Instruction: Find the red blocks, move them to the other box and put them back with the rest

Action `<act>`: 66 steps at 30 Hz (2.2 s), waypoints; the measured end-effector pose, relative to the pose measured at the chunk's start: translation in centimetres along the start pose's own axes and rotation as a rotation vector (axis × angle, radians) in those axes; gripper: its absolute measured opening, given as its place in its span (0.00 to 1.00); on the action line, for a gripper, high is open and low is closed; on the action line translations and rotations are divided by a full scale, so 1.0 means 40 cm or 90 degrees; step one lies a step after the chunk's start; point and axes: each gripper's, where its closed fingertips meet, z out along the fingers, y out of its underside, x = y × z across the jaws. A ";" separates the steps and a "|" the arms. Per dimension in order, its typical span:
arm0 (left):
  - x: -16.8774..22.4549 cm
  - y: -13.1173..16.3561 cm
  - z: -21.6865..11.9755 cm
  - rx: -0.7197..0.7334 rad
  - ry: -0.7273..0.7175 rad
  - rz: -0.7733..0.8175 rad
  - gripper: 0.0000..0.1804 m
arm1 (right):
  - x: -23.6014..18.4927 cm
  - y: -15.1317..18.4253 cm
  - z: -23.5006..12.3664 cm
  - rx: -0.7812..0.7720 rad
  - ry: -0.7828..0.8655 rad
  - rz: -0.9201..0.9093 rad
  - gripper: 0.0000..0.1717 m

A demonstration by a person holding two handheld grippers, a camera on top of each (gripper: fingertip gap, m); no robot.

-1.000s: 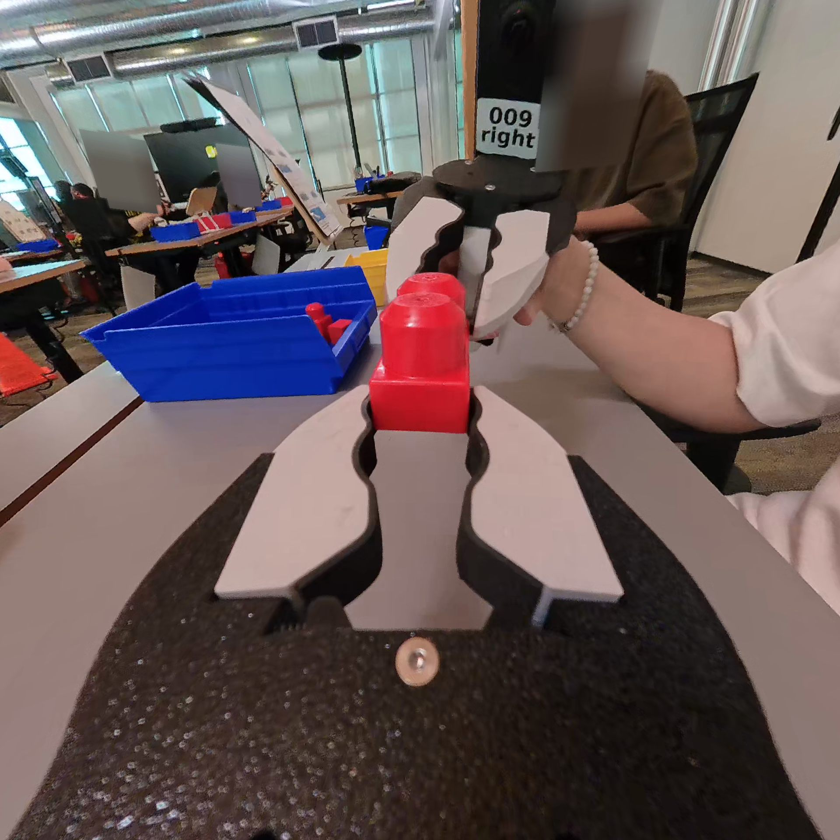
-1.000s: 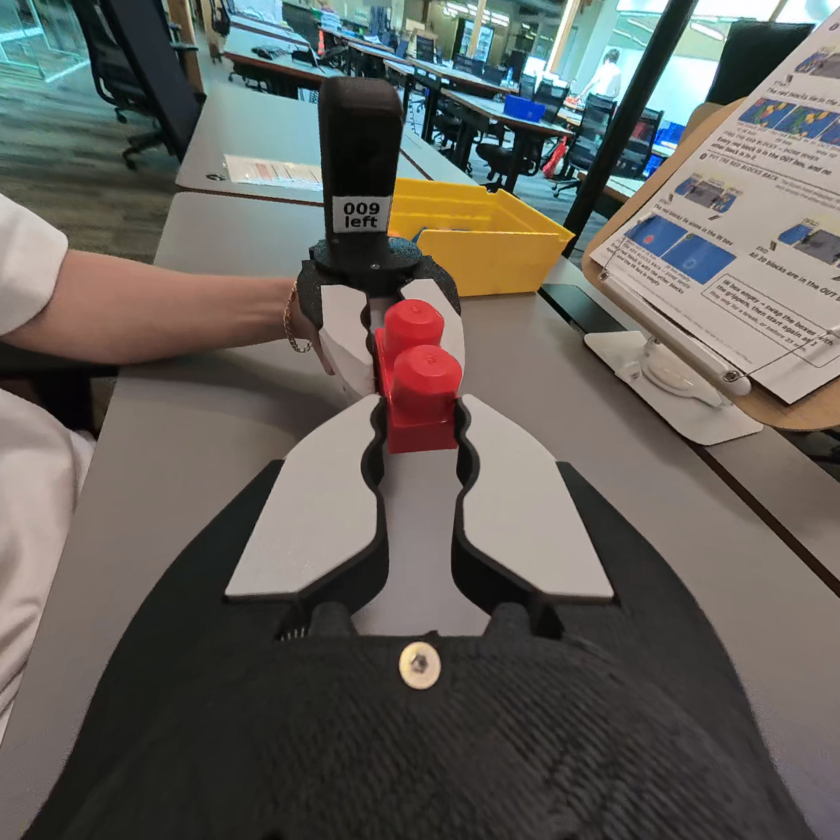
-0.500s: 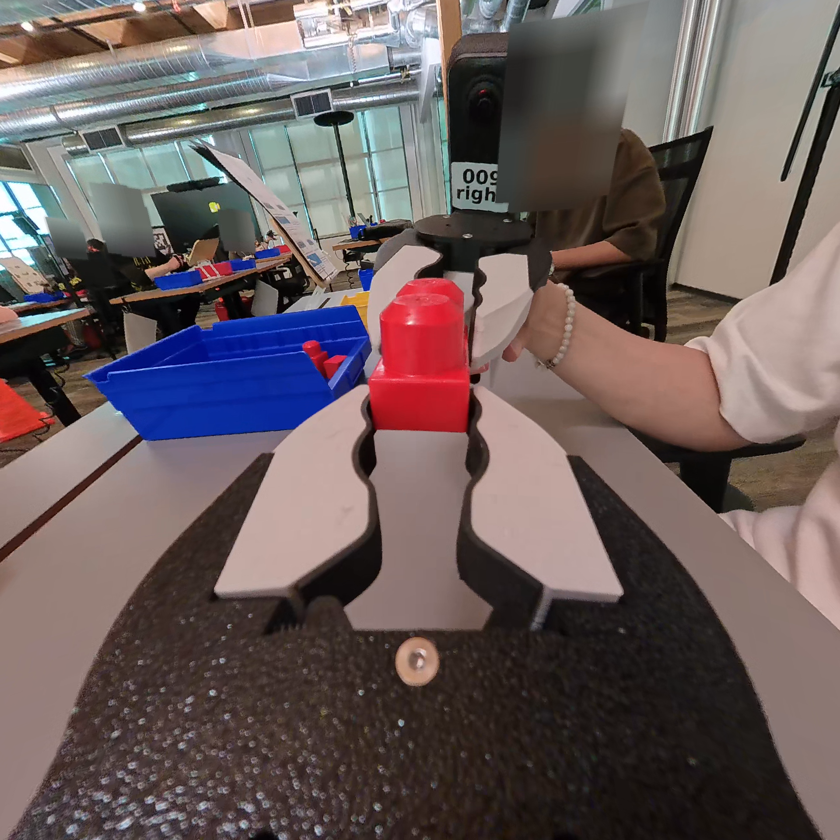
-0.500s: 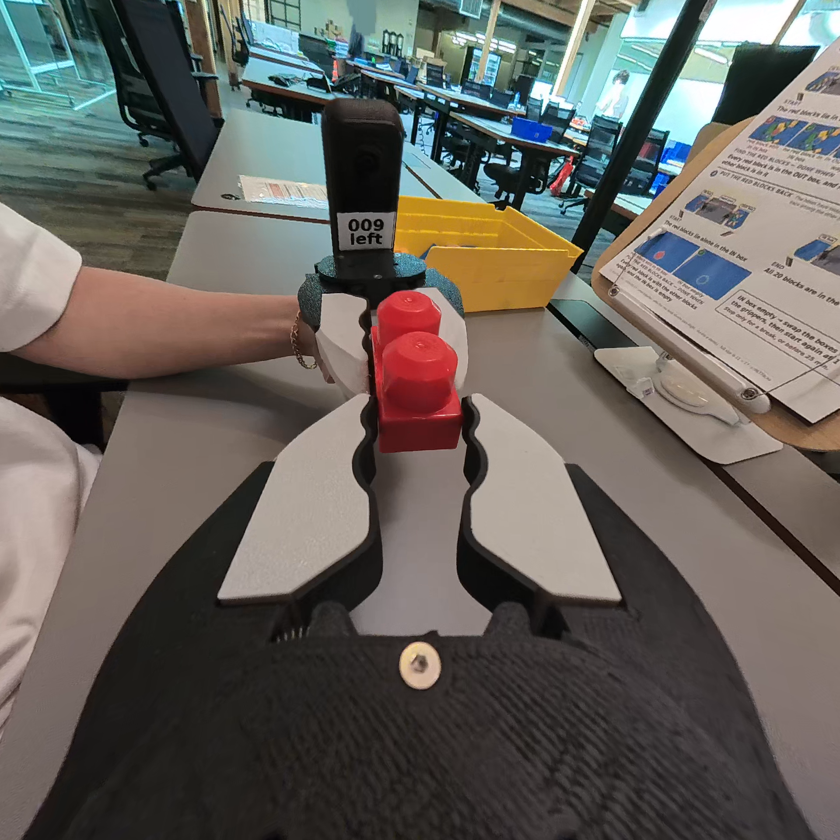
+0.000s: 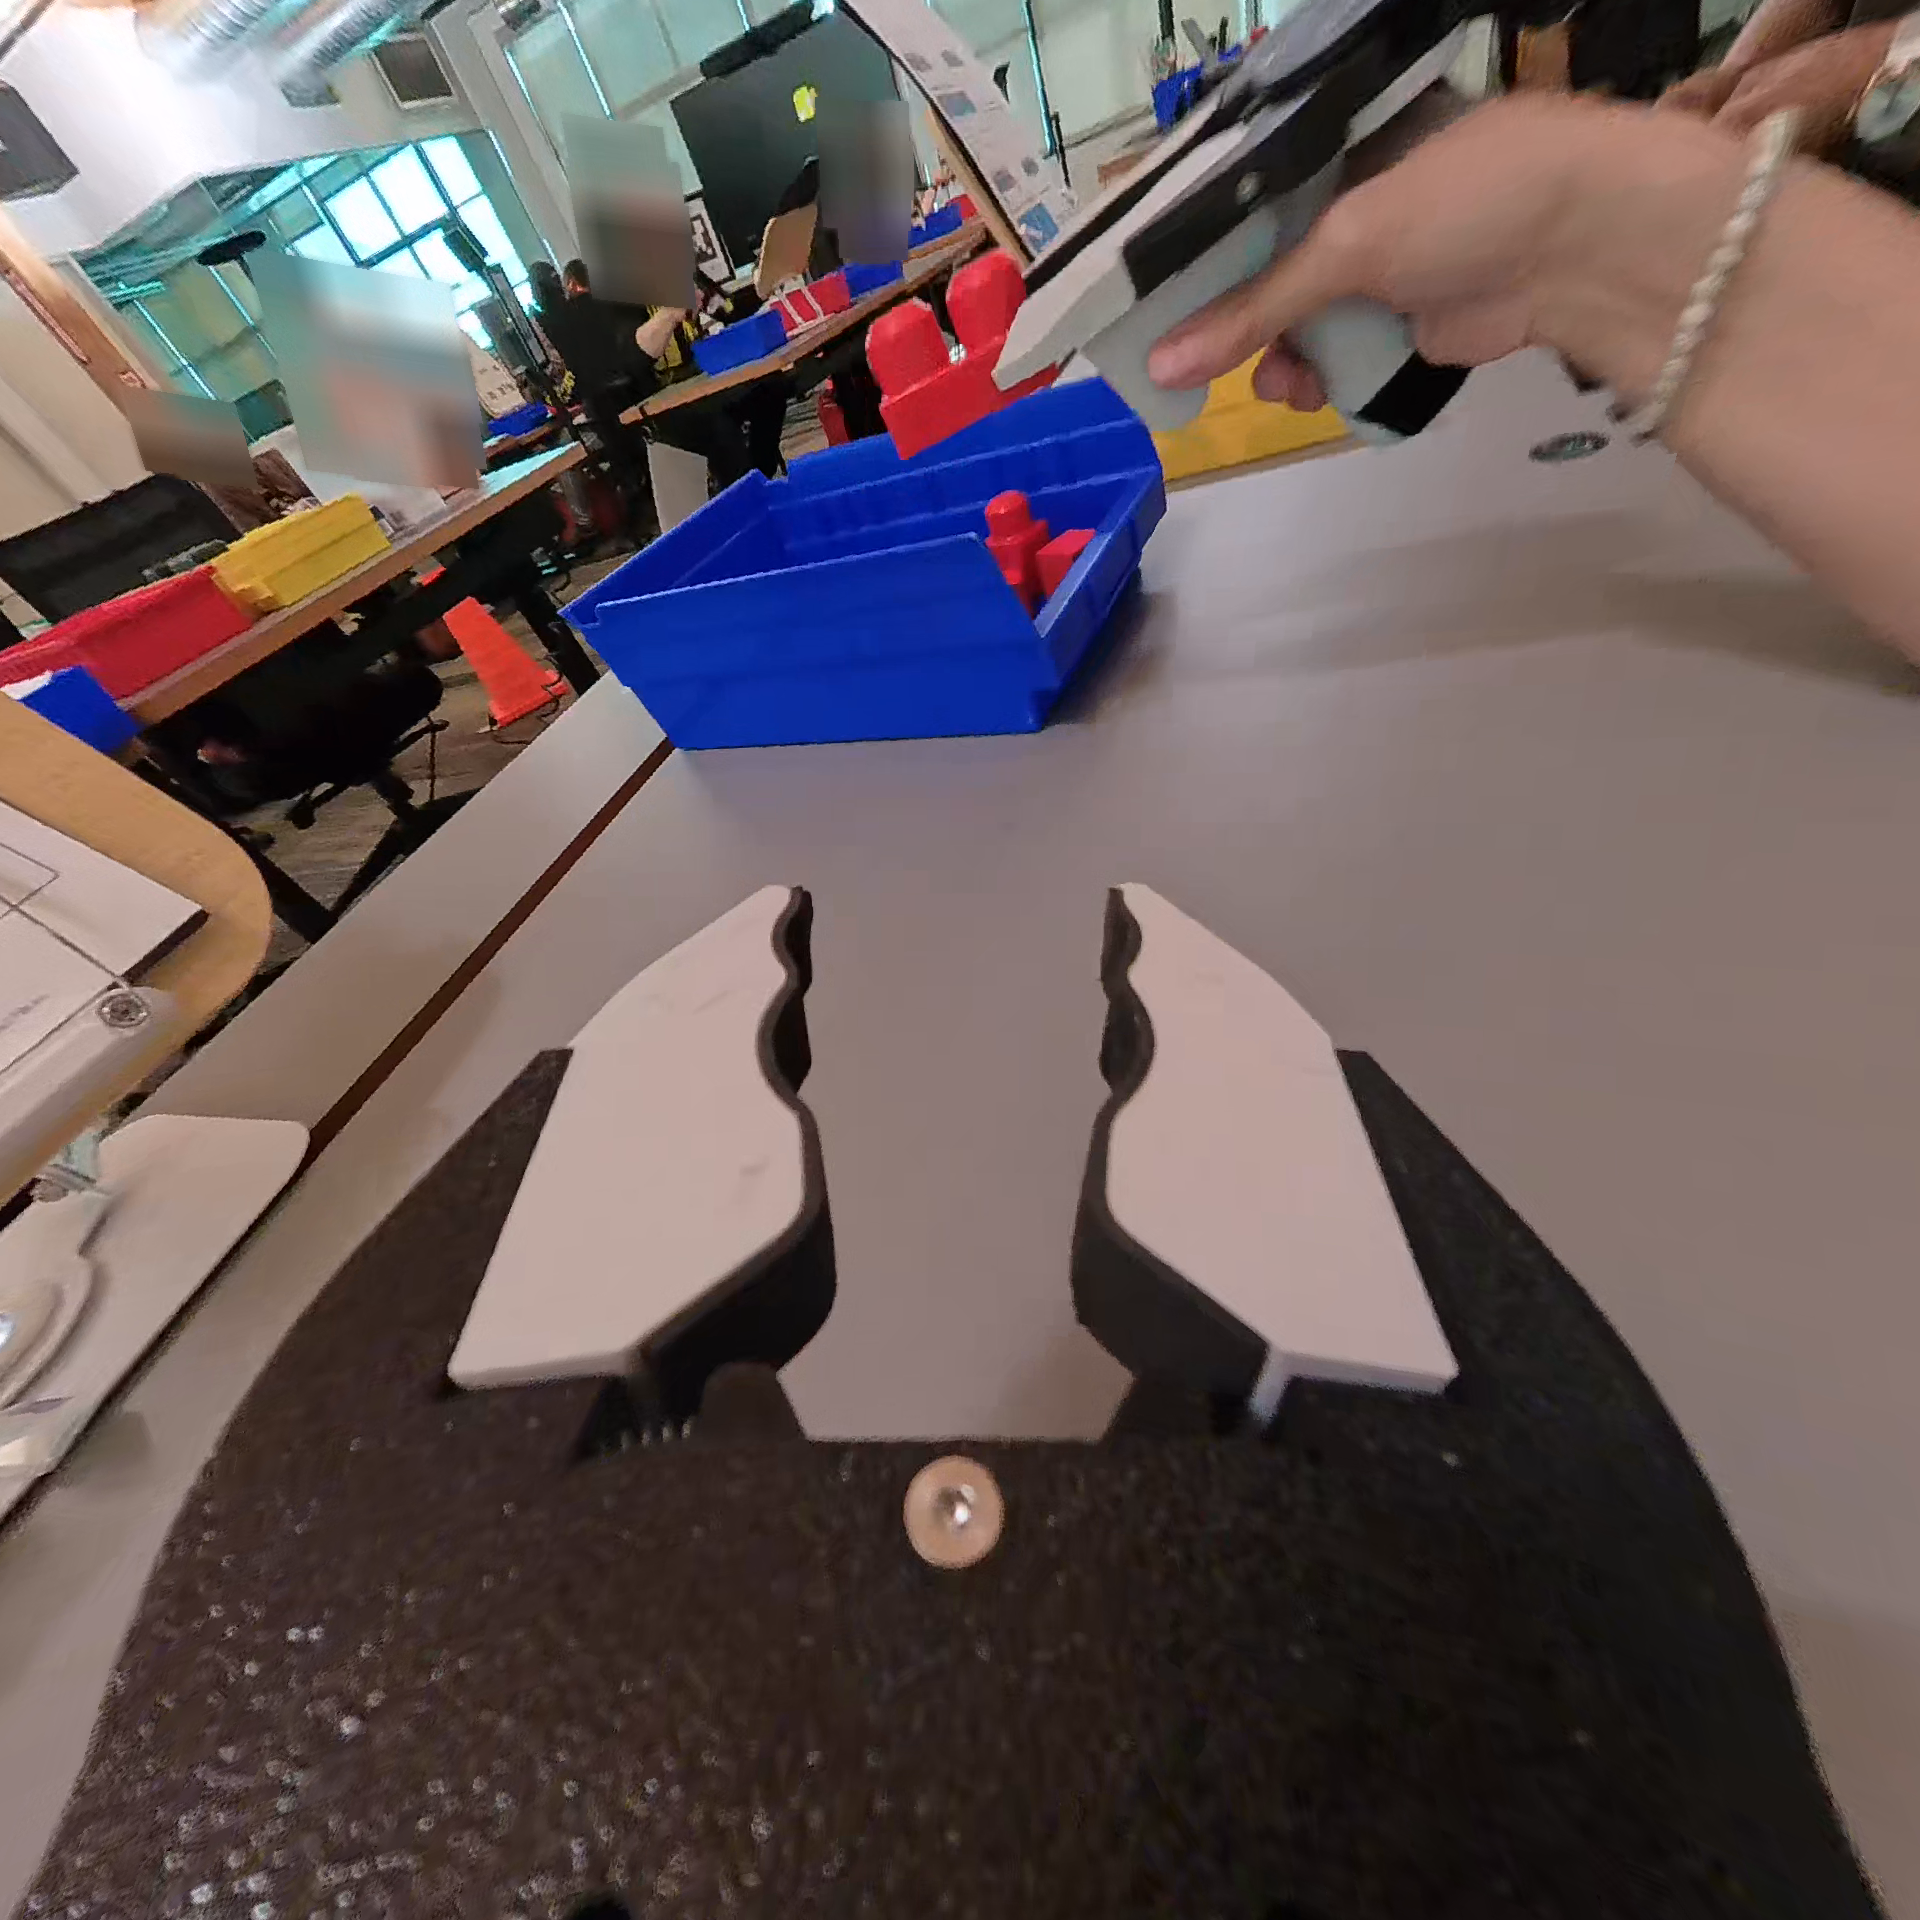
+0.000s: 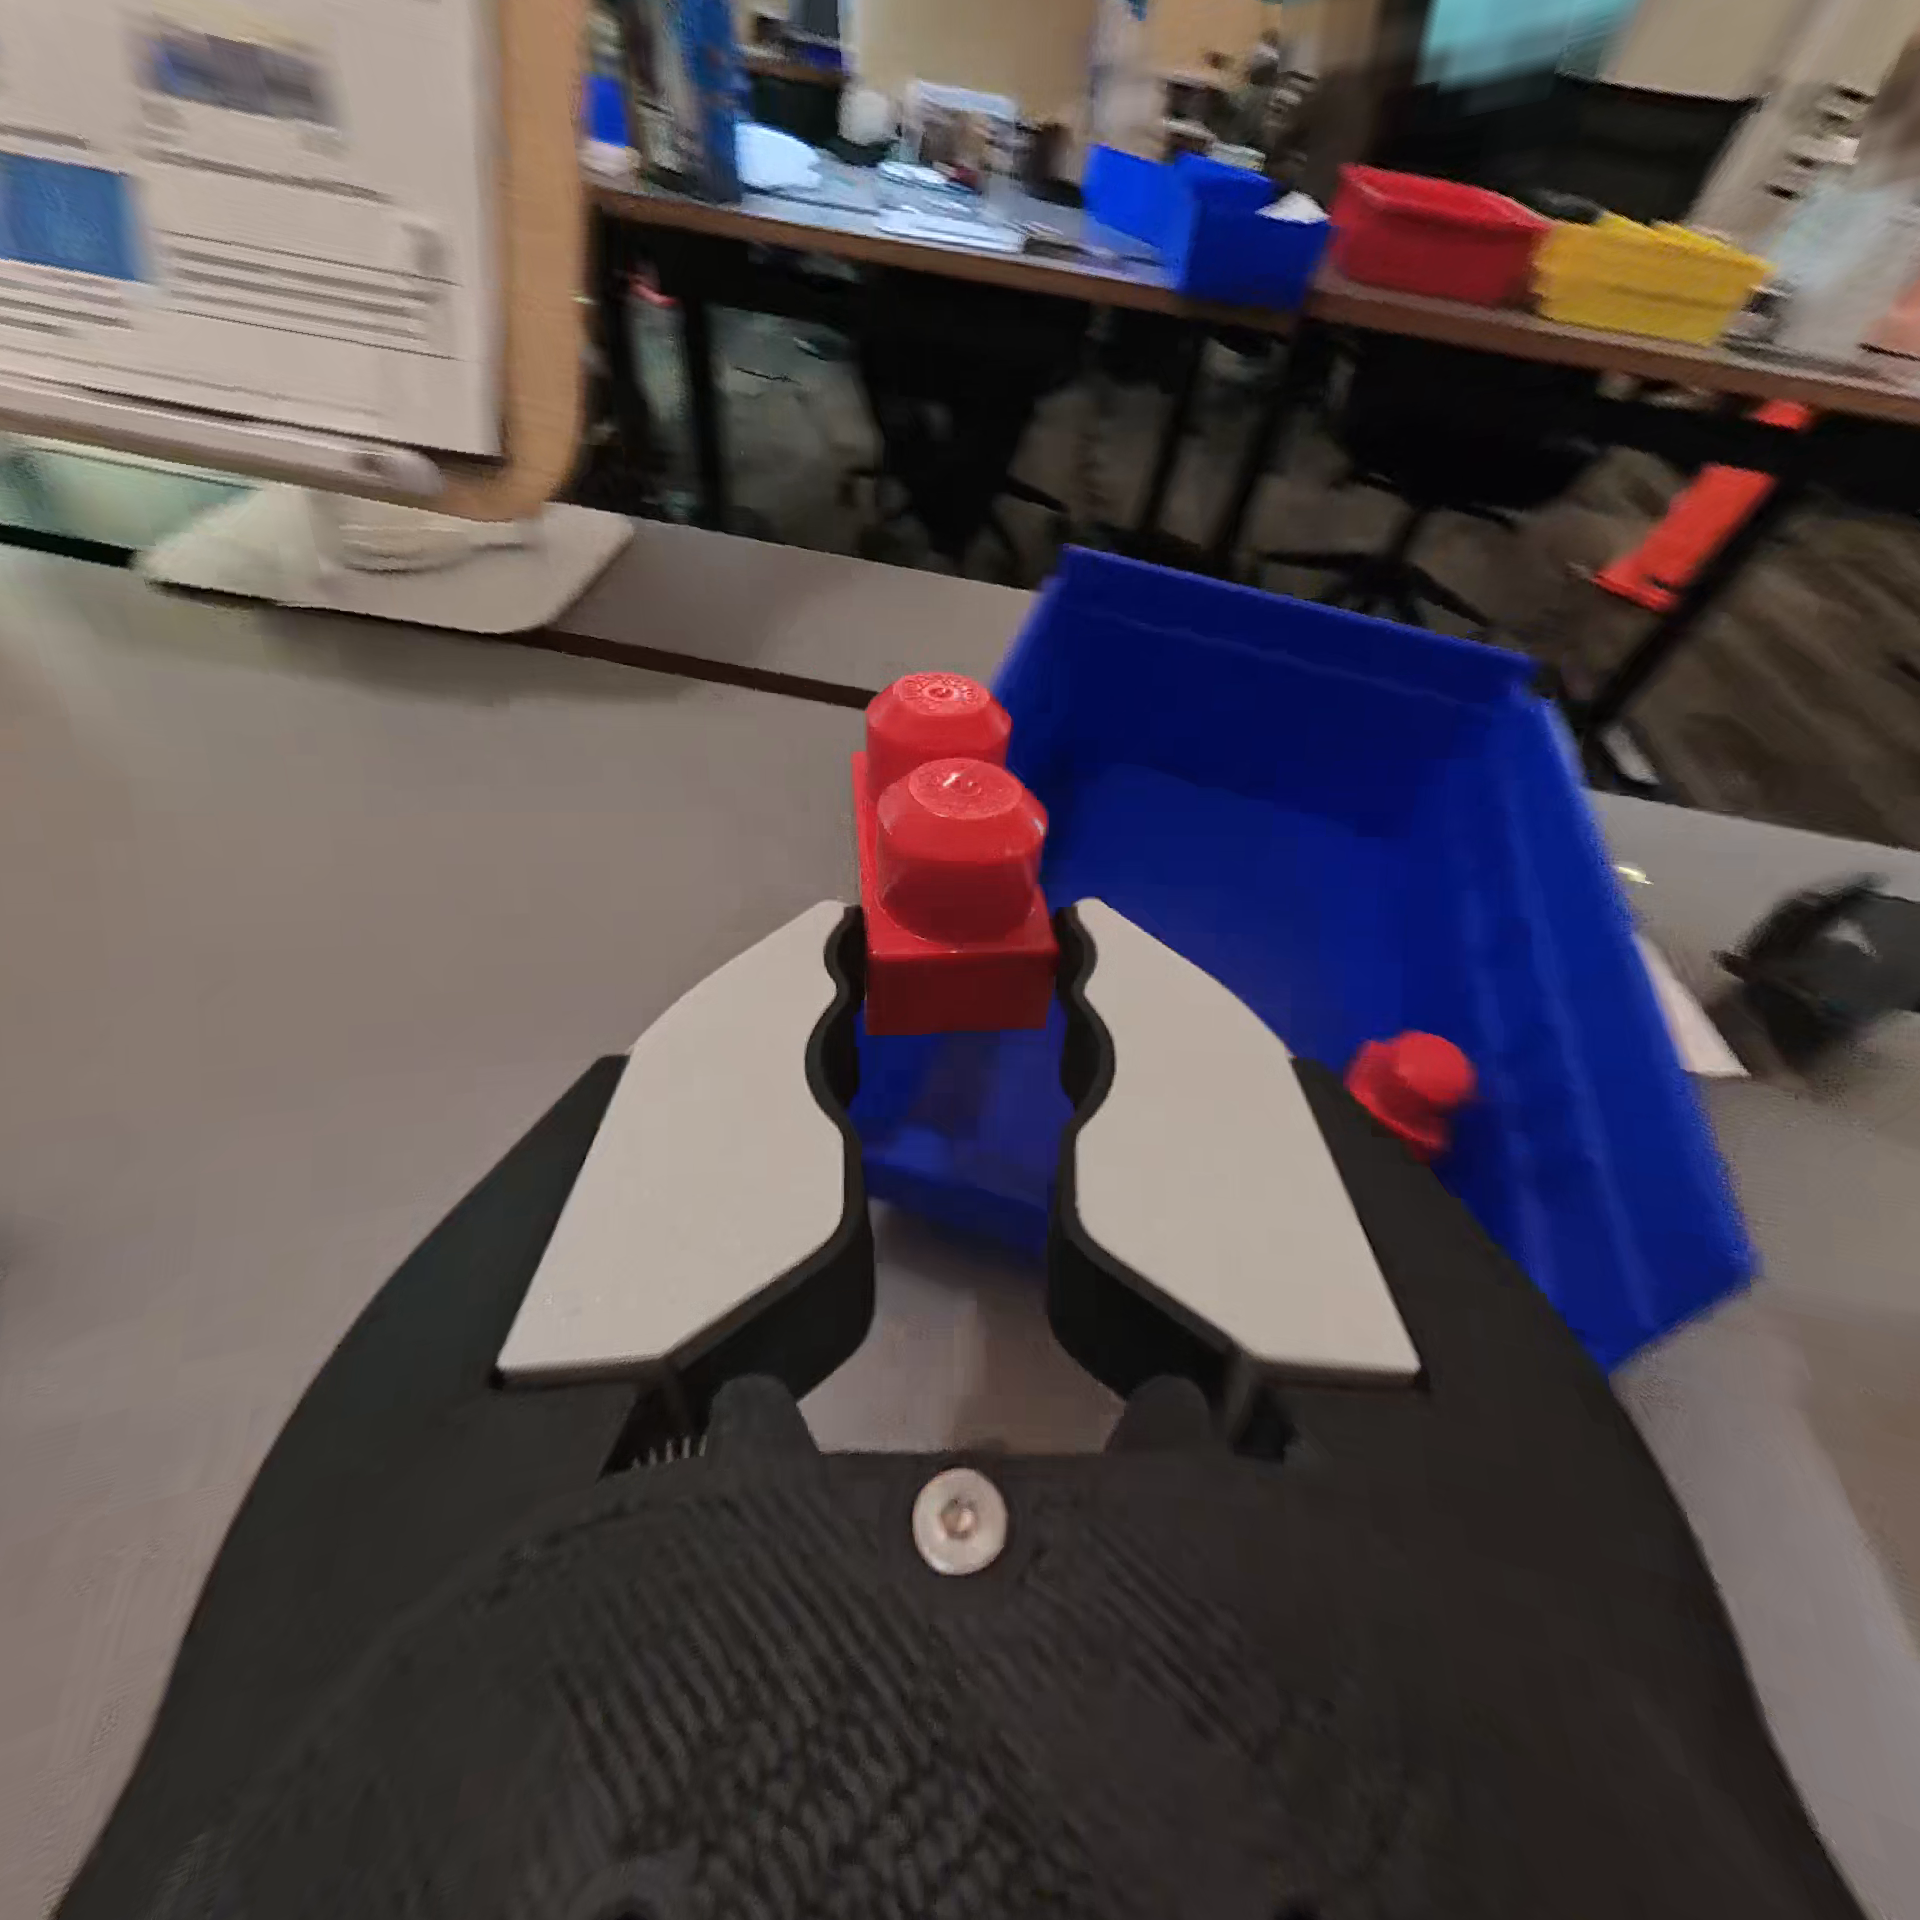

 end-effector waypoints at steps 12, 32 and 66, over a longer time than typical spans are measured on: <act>-0.006 0.033 0.014 -0.004 0.015 -0.071 0.27 | 0.268 0.094 0.265 -0.179 0.139 -0.056 0.21; -0.025 -0.020 0.096 0.033 0.019 -0.320 0.32 | 0.152 -0.004 -0.221 0.154 0.096 0.062 0.33; -0.251 0.167 0.830 -0.662 -0.293 -0.477 0.19 | 0.159 0.051 -0.217 0.080 0.062 -0.013 0.33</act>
